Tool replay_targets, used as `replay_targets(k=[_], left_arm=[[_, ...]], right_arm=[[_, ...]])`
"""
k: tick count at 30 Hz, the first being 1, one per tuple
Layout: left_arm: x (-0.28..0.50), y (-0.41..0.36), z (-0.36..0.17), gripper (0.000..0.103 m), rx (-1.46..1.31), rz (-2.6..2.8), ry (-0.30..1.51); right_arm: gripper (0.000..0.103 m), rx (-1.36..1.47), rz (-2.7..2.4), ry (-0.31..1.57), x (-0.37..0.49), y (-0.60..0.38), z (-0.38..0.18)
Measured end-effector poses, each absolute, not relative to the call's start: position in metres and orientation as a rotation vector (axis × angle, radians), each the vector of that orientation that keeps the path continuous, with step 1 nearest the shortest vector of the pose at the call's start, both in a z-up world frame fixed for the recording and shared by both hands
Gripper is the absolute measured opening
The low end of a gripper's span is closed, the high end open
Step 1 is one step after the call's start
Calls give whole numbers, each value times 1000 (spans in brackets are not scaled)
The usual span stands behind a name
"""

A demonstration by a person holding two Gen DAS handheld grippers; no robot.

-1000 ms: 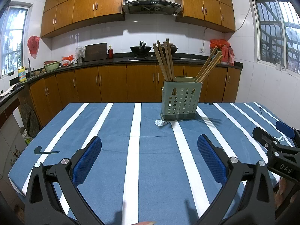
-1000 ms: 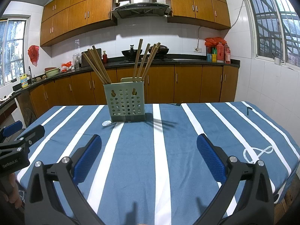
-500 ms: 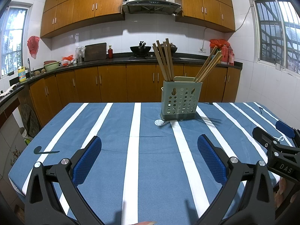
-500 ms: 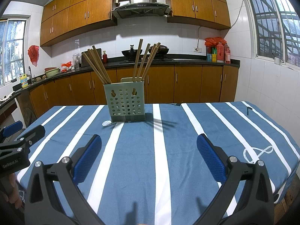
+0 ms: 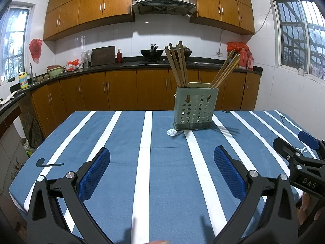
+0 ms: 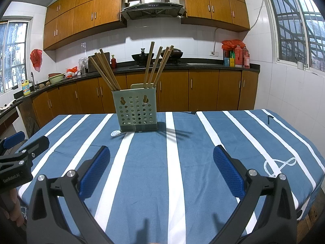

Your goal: Organize utensils

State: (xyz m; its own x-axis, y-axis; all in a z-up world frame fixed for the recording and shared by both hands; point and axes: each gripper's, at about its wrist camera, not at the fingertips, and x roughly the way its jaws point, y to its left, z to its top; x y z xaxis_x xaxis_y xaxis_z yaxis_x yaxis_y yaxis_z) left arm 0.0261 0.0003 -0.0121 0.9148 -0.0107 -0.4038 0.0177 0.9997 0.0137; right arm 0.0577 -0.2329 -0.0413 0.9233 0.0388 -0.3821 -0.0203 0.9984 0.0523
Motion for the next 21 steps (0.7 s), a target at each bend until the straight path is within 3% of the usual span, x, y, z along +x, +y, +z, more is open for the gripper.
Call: replay_targets(k=[21], left_arm=[[26,1,-15,101,22,-9,410]], right_arm=[[99,48,30,394,57,-232,-41]])
